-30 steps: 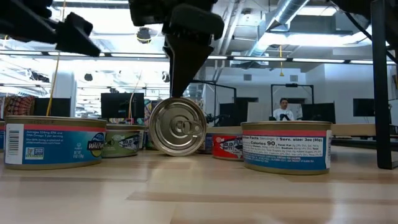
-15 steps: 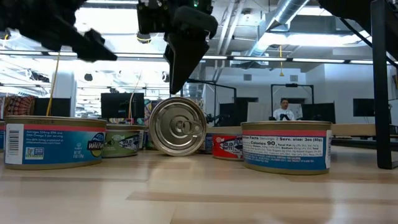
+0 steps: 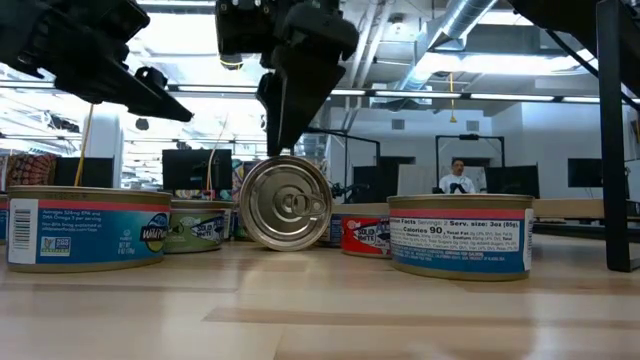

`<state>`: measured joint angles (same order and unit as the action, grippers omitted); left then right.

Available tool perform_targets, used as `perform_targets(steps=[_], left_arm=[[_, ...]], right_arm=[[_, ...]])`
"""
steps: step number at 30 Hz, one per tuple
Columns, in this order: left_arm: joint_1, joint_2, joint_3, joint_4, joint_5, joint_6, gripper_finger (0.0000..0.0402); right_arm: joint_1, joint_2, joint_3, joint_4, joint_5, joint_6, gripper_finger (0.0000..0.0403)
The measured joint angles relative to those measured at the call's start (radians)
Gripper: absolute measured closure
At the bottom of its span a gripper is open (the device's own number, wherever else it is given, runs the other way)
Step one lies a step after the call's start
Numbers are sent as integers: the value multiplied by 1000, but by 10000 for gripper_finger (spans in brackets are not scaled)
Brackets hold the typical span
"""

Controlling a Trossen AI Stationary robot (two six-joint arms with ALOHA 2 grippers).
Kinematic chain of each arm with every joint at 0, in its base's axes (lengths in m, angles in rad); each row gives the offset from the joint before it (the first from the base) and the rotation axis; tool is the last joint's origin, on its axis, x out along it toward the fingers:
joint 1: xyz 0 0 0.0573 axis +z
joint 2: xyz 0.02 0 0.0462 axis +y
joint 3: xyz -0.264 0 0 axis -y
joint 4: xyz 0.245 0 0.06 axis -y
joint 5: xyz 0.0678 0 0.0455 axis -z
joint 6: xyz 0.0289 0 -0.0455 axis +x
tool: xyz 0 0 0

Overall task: Stack canned seafood by type on shelf
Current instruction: Put the blue tuna can on the shelf

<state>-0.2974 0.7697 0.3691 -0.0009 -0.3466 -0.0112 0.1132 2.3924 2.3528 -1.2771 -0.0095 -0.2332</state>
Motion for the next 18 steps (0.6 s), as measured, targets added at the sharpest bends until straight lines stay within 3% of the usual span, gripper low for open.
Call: perform_targets(steps=[5,18], left_arm=[[0,0,0,-2,-104,5,123],[-10,-36,0,-3,-106,5,123]], right_arm=[[-18,0,-27,24,-19,-10,40],[-15,-1,-119,120,-21,-52,125]])
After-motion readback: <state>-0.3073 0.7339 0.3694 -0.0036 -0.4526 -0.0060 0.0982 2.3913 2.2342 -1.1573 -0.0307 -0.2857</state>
